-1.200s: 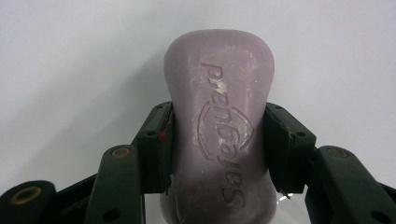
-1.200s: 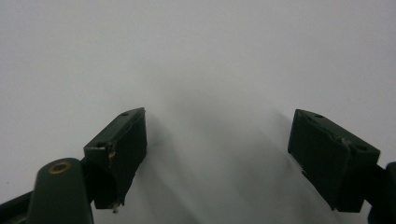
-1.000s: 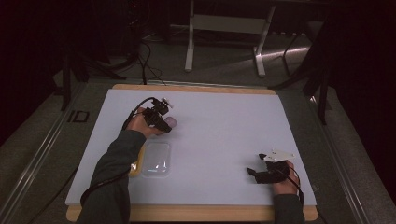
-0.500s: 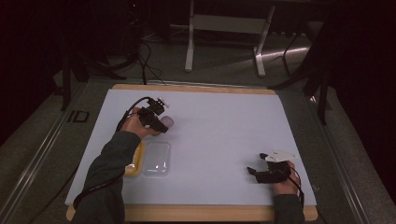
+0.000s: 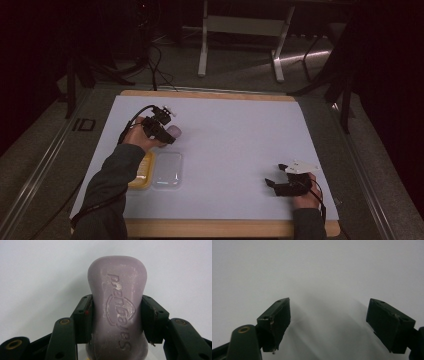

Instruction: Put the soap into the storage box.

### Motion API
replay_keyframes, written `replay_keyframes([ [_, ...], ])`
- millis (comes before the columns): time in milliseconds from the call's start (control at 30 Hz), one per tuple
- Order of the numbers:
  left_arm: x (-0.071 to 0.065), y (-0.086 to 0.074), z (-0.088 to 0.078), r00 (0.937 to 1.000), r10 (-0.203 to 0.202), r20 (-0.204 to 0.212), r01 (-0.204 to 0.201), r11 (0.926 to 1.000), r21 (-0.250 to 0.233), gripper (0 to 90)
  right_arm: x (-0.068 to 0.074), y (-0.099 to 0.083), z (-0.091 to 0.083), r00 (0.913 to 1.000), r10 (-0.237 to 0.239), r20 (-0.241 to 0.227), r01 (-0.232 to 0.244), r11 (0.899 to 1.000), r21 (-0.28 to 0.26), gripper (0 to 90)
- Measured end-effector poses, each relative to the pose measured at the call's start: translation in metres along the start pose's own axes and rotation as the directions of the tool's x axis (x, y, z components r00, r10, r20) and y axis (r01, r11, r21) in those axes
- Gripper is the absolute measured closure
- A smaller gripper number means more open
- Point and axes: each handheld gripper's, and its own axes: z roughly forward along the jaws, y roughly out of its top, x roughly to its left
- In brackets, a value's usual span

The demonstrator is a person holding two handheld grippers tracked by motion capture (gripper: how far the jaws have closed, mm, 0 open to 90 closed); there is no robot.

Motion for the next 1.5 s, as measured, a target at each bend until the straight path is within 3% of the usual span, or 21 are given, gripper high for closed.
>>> replay_keyframes([
  [200,0.002,-0.01,-0.004,0.9997,-0.015,-0.018,0.015,0.9999,-0.004,49.1,0.0,0.0,0.0,1.0,-0.001,0.001,0.001,1.0,0.0,19.1],
  [900,0.007,-0.039,-0.015,0.9974,-0.07,-0.018,0.069,0.9972,-0.028,49.1,0.0,0.0,0.0,1.0,-0.002,0.004,0.002,1.0,0.0,19.1],
  [1500,0.011,-0.062,-0.016,0.9916,-0.128,-0.021,0.127,0.9915,-0.028,49.1,0.001,0.0,0.0,1.0,-0.005,0.005,0.005,1.0,0.003,19.1],
])
